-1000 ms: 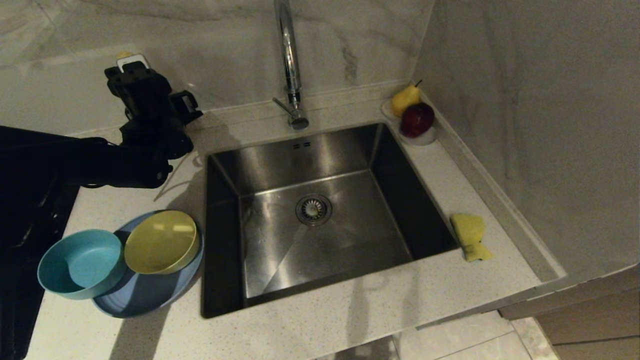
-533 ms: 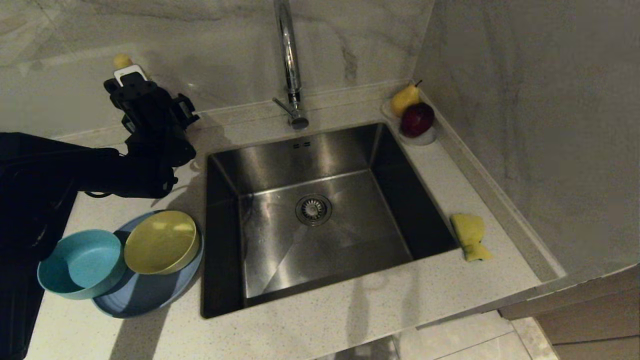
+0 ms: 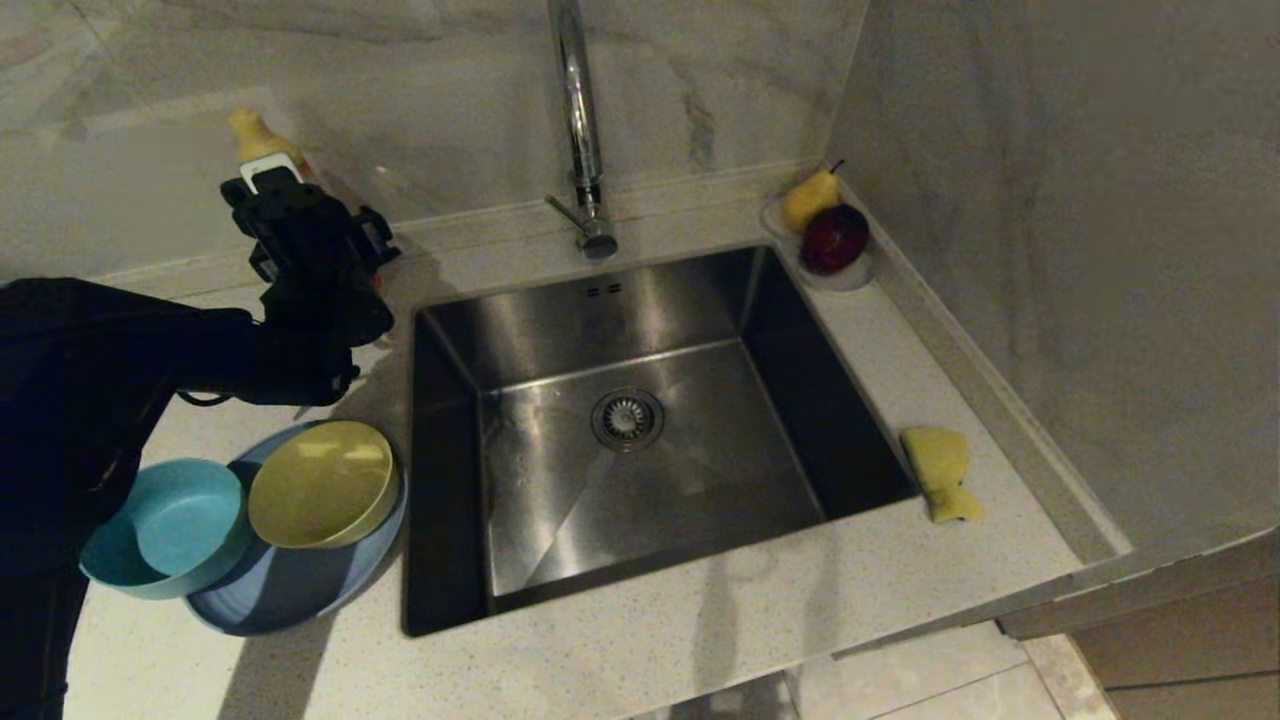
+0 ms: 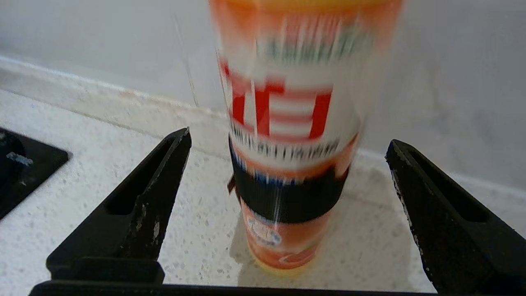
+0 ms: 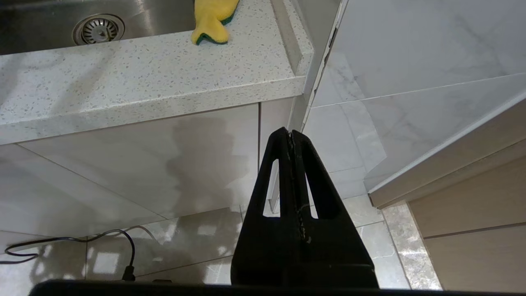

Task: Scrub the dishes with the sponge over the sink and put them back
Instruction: Grab the dish soap

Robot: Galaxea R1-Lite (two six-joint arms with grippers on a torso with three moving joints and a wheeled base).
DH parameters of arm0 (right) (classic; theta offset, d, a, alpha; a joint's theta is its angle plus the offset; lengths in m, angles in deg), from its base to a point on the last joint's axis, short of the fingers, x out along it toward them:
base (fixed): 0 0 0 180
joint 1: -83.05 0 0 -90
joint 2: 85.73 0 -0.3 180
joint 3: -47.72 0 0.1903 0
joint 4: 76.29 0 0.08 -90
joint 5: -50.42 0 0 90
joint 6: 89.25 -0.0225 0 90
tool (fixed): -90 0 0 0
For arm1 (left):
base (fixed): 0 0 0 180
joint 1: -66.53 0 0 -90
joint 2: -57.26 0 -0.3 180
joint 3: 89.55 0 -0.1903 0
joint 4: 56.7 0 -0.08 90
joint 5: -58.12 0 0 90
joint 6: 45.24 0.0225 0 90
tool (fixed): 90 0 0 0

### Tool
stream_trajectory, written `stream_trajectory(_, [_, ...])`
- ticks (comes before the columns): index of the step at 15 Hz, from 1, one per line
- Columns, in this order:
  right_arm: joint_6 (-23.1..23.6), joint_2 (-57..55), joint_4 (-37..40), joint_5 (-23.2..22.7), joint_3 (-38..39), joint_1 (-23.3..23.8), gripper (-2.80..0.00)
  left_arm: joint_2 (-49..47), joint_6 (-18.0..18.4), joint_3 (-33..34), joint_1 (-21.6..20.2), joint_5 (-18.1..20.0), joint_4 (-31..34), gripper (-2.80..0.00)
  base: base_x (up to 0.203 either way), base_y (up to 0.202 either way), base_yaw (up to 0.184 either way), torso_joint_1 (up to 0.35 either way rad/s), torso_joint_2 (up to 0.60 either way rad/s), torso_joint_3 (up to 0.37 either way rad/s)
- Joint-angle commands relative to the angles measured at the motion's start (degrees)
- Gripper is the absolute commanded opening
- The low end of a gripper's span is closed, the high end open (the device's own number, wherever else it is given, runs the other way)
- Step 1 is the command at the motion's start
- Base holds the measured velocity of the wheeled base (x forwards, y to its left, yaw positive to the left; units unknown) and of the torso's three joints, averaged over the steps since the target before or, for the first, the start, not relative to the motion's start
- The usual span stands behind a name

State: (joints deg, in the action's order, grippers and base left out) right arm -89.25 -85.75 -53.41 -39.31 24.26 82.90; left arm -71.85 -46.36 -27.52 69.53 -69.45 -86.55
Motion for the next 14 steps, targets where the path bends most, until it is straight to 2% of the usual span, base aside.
stream_trajectory(1, [0.0, 0.0, 0.0, 0.0, 0.0, 0.0, -2.8, -1.8, 0.0, -0.6, 0.0, -0.1, -0.3, 0.0, 0.0, 0.0, 0.0, 0.0, 0.0, 0.0])
stream_trajectory(11, [0.0, 0.0, 0.0, 0.0, 0.0, 0.0, -2.8, -5.6, 0.6, -6.5, -0.5, 2.1, 0.0, 0.0, 0.0, 0.0, 0.0, 0.0, 0.0, 0.0])
stream_trajectory(14, [0.0, 0.0, 0.0, 0.0, 0.0, 0.0, -2.8, -7.2, 2.3, -9.3, -0.5, 3.1, -0.1, 0.0, 0.0, 0.0, 0.0, 0.0, 0.0, 0.0])
